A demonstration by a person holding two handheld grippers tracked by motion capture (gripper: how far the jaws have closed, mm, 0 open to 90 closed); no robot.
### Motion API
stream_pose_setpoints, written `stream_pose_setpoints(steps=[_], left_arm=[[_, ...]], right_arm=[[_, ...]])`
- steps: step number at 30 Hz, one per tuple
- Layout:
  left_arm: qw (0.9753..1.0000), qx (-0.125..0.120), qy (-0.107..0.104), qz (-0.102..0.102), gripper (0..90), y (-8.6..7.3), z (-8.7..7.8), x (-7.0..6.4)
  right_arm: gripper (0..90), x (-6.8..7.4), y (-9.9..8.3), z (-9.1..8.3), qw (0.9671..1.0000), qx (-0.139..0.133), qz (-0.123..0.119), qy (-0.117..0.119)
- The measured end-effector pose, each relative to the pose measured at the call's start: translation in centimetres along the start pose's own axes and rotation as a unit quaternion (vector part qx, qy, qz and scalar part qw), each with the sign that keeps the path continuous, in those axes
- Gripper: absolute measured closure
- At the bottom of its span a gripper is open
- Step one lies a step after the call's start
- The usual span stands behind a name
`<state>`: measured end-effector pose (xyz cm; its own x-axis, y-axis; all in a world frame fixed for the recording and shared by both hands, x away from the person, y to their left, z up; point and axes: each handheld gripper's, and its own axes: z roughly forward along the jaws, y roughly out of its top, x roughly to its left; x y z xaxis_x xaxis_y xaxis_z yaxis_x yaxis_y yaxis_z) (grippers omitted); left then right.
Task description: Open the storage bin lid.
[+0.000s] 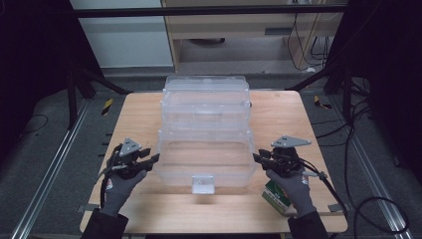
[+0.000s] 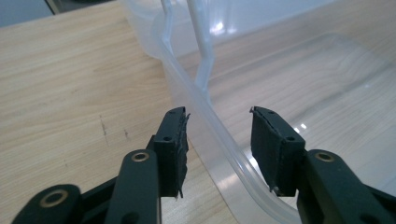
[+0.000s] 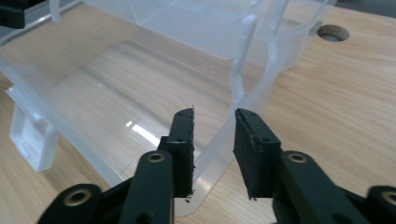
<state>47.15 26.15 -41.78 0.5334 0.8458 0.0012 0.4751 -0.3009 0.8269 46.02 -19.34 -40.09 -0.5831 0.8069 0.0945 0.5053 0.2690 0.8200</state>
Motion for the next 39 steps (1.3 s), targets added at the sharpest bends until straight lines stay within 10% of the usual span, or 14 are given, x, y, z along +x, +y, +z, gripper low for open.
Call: stream_pose_setpoints(steps=[12, 25, 39], left_arm=[[0.9982, -0.027, 0.051, -0.014, 49.6, -0.4, -2.2, 3.0], [0.9955, -0.009, 0.083, -0.045, 44.4, -1.5, -1.9, 4.9], [0.9949, 0.000, 0.087, -0.051, 41.5, -1.9, -1.6, 5.4]], right_arm=[[51.1, -1.6, 0.7, -3.4, 0.9995, -0.029, 0.004, -0.013], [46.3, -2.3, 0.9, -5.9, 0.9973, 0.072, -0.004, -0.018], [32.8, -2.0, 0.6, -7.1, 0.9868, 0.161, -0.017, 0.001]])
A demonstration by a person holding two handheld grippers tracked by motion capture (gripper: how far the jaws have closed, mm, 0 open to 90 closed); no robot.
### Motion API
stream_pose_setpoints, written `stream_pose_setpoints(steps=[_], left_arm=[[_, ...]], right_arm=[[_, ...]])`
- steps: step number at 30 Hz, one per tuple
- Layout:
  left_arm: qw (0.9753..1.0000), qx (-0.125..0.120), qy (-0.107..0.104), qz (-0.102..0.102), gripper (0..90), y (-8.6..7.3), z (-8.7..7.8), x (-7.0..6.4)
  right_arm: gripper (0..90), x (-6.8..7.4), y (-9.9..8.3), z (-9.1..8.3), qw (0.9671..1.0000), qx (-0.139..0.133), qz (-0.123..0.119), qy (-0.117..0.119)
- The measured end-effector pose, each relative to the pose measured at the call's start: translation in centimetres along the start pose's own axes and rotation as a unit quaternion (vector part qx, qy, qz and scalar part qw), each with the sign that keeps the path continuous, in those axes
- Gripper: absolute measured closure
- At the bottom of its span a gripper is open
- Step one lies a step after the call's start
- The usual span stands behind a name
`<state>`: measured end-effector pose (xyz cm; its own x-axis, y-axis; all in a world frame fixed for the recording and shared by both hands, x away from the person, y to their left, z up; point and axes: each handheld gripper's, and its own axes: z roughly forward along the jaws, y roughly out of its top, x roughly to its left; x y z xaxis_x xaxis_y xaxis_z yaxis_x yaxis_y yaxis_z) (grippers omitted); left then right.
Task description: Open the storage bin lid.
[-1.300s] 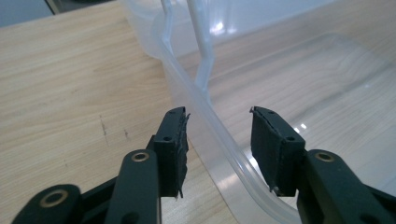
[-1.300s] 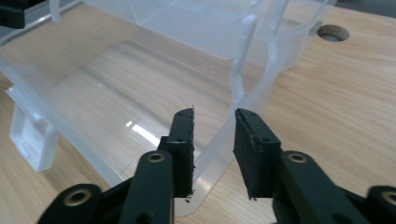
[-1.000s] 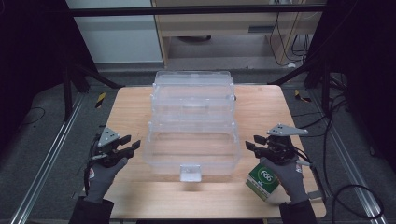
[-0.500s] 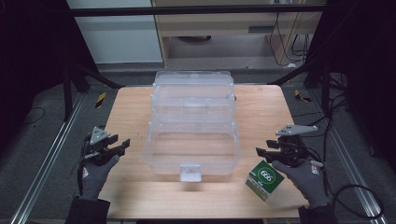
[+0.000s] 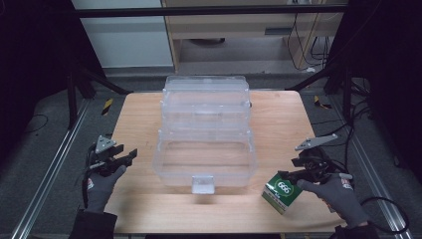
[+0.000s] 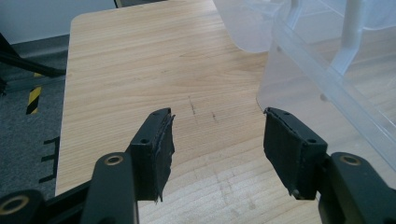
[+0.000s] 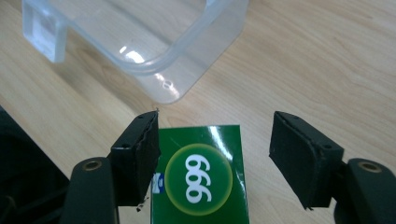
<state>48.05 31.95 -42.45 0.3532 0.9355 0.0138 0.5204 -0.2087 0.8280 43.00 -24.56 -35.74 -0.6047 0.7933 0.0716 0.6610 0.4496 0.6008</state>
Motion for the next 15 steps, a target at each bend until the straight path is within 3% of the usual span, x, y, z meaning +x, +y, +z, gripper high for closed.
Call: stream_pose_setpoints(steps=[15], left_arm=[[1.0000, 0.007, -0.001, -0.001, 40.8, -0.1, 0.1, 0.2]], right_arm=[[25.7, 0.9, -0.5, 1.8, 0.9964, 0.081, -0.020, 0.013]])
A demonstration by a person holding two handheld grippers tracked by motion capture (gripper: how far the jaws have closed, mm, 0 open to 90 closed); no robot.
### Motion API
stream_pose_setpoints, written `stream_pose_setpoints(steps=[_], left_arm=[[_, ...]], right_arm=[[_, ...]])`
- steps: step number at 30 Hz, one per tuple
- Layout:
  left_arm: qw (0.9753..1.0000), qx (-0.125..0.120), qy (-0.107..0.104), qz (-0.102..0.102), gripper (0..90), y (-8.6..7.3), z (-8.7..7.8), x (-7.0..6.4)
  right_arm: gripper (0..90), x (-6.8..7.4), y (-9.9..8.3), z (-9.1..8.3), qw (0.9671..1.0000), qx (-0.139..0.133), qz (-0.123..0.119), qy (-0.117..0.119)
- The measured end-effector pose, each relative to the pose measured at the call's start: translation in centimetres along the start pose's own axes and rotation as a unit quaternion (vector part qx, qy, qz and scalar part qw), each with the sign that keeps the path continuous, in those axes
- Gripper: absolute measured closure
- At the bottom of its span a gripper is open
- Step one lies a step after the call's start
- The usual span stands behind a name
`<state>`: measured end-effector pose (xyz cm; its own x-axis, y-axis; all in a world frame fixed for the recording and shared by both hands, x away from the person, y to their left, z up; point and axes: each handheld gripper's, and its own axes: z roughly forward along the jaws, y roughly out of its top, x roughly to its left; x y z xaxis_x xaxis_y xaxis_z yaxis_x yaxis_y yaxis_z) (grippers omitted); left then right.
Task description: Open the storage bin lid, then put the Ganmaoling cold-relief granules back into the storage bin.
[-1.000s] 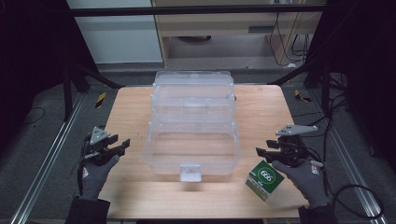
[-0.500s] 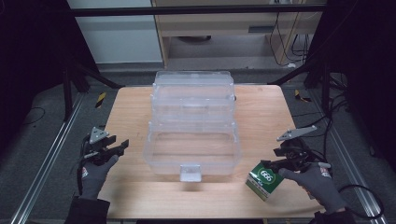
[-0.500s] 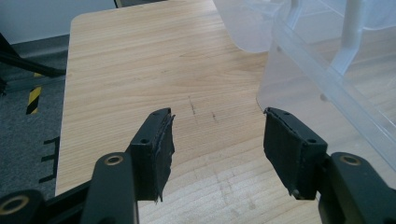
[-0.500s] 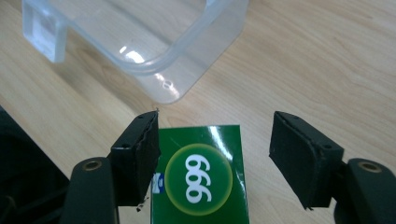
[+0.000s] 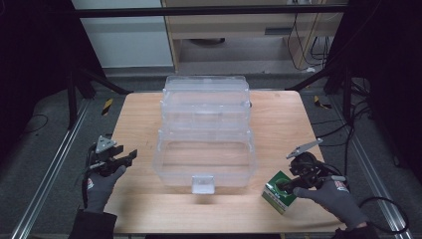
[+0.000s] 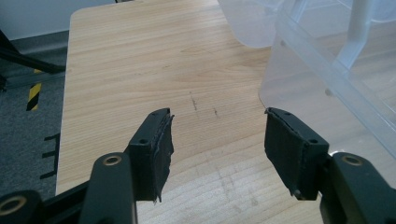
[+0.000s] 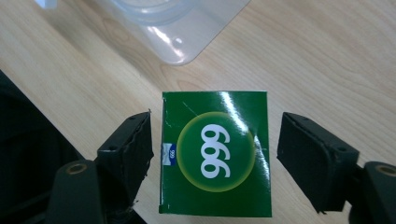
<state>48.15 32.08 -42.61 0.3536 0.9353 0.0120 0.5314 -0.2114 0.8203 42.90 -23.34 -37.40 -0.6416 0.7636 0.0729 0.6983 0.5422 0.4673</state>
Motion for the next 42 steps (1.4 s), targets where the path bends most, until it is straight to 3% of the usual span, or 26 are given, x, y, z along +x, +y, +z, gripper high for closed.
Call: stream_pose_setpoints(steps=[19, 42], left_arm=[[1.0000, 0.008, -0.001, 0.002, 40.4, -0.1, 0.2, -0.1], [0.9999, 0.014, 0.003, 0.008, 40.0, -0.1, 0.3, -0.2]], right_arm=[[10.9, 0.3, -0.2, 2.7, 0.9970, 0.076, -0.012, 0.004], [10.6, 0.0, 0.2, 5.0, 0.9897, 0.140, -0.028, -0.002]])
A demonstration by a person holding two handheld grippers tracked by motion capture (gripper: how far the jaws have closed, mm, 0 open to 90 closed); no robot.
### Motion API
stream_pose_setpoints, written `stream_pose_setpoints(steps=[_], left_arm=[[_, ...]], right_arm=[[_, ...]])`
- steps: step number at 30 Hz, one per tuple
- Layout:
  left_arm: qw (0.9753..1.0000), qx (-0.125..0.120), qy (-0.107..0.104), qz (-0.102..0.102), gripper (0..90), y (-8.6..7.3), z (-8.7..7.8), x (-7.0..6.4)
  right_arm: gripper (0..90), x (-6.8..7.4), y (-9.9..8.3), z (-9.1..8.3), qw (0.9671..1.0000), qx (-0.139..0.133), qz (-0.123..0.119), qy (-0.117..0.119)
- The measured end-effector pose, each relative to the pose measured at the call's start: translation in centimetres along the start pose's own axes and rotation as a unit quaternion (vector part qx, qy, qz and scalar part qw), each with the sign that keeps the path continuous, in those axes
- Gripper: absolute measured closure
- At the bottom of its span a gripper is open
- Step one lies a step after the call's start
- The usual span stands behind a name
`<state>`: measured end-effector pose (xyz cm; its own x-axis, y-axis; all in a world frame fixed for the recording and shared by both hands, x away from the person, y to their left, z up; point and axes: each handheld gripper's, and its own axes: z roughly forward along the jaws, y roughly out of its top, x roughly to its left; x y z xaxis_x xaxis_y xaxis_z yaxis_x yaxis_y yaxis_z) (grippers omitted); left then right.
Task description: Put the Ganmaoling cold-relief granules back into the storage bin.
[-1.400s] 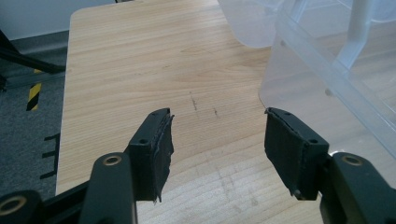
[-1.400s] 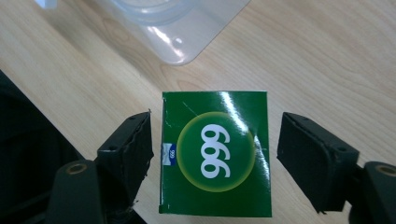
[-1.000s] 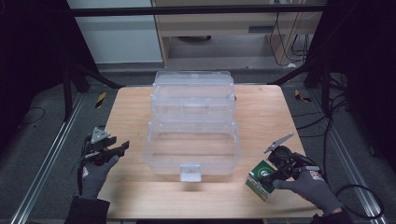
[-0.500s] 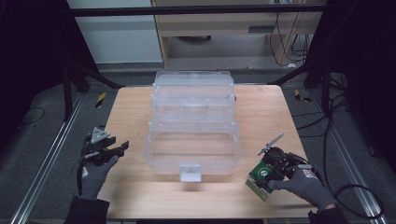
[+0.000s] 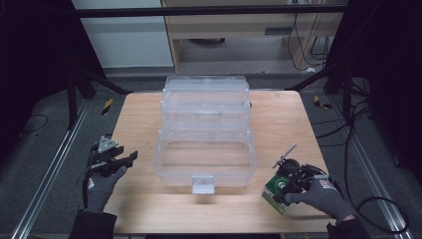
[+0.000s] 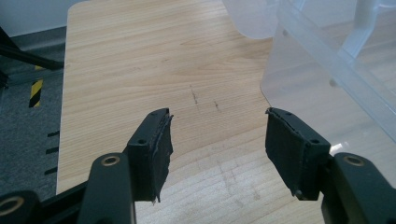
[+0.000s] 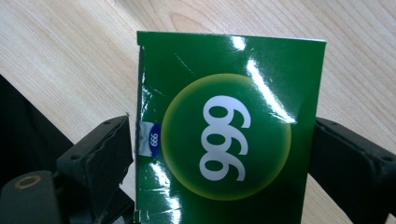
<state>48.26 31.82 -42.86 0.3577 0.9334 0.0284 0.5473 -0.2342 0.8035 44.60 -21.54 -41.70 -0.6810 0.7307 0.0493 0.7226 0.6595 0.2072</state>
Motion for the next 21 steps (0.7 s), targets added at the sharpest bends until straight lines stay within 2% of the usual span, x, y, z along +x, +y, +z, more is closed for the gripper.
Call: stream_pose_setpoints(steps=[11, 12, 21], left_arm=[[1.0000, 0.004, 0.000, 0.003, 39.8, -0.04, 0.02, 0.09], [1.0000, 0.005, -0.001, 0.002, 39.8, -0.05, 0.04, 0.05], [1.0000, 0.006, 0.000, 0.003, 39.7, -0.09, 0.10, 0.08]], right_arm=[[14.7, -0.35, 0.19, 0.47, 0.9999, 0.008, 0.004, 0.005], [14.9, -0.41, 0.18, 0.51, 1.0000, 0.008, -0.002, 0.003], [17.3, -0.45, 0.43, 0.33, 0.9995, 0.021, 0.021, 0.007]])
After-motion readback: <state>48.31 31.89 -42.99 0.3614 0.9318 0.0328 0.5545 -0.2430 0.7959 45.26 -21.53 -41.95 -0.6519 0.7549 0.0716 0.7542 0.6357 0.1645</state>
